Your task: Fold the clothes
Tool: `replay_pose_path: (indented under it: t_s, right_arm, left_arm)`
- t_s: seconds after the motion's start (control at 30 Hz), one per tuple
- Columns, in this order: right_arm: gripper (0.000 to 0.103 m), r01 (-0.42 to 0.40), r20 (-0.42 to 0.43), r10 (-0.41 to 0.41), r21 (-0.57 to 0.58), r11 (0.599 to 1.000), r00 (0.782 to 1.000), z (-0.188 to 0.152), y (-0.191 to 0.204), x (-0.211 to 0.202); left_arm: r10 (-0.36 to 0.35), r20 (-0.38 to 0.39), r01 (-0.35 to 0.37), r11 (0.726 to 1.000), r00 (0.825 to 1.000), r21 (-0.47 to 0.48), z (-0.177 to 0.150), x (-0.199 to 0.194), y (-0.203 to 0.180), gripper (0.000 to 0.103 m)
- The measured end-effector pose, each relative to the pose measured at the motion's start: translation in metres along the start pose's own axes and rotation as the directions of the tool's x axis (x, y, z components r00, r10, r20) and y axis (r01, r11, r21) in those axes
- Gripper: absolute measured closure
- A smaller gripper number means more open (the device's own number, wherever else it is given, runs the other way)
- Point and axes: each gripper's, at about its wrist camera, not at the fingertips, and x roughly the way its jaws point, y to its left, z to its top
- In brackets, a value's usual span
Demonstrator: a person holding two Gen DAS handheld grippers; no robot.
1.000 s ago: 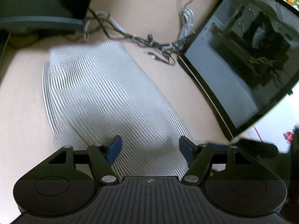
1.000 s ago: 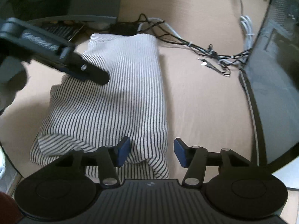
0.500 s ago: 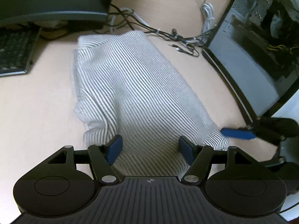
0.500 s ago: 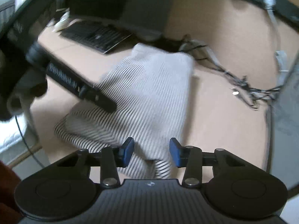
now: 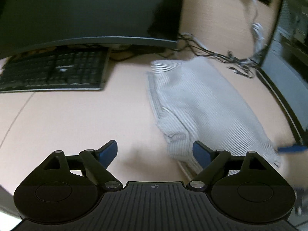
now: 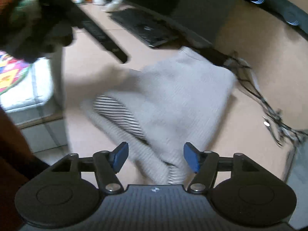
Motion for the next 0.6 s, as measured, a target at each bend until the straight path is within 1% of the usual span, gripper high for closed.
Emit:
replay_pose_path:
  t_s: [0.07, 0.1, 0.2, 0.27, 0.33, 0.4, 0.47, 0.5, 0.53, 0.6]
  right_arm:
    - [0.038, -0.047, -0.002, 0.047, -0.059, 0.997, 0.999, 0.002, 0.016, 0.007]
    - [0.038, -0.049, -0.002, 0.049, -0.093, 0.994, 0.999, 0.003, 0.028, 0.011]
    - [0.038, -0.019, 0.003, 0.019, -0.186, 0.982, 1.0, 0.002, 0.045, 0.027]
    - [0.037, -0.005, 0.007, 0.007, -0.227, 0.974, 1.0, 0.003, 0.057, 0.035]
    - [0.031, 0.007, 0.025, 0.0, -0.264, 0.965, 1.0, 0.002, 0.069, 0.034]
    - [0.03, 0.024, 0.041, -0.012, -0.309, 0.951, 0.999, 0.0, 0.074, 0.033]
    - [0.028, 0.082, 0.07, -0.061, -0.356, 0.931, 0.996, 0.001, 0.081, 0.037]
    - [0.028, 0.1, 0.074, -0.079, -0.354, 0.93, 0.994, 0.004, 0.082, 0.04]
    - [0.031, 0.114, 0.075, -0.094, -0.345, 0.931, 0.993, 0.006, 0.081, 0.042]
    - [0.039, 0.038, 0.025, -0.035, -0.164, 0.986, 0.999, 0.02, 0.061, 0.041]
  left_arm:
    - [0.006, 0.004, -0.006, 1.0, 1.0, 0.003, 0.001, -0.002, 0.0, 0.009]
    - [0.003, 0.007, -0.003, 1.0, 1.0, 0.007, 0.001, -0.003, -0.001, 0.008]
    - [-0.005, 0.014, 0.005, 1.0, 1.0, 0.023, 0.001, -0.006, -0.006, 0.008]
    - [-0.007, 0.017, 0.006, 1.0, 1.0, 0.026, 0.001, -0.007, -0.008, 0.008]
    - [-0.012, 0.022, 0.012, 1.0, 1.0, 0.027, 0.001, -0.009, -0.008, 0.008]
    - [-0.018, 0.029, 0.017, 0.999, 0.999, 0.031, 0.001, -0.012, -0.007, 0.008]
    - [-0.029, 0.036, 0.028, 0.998, 0.999, 0.047, -0.001, -0.016, -0.006, 0.008]
    - [-0.04, 0.039, 0.037, 0.997, 0.998, 0.065, -0.003, -0.018, -0.005, 0.007]
    - [-0.05, 0.043, 0.047, 0.995, 0.998, 0.083, -0.004, -0.02, -0.005, 0.007]
    - [-0.075, 0.049, 0.068, 0.99, 0.996, 0.126, -0.009, -0.025, -0.004, 0.005]
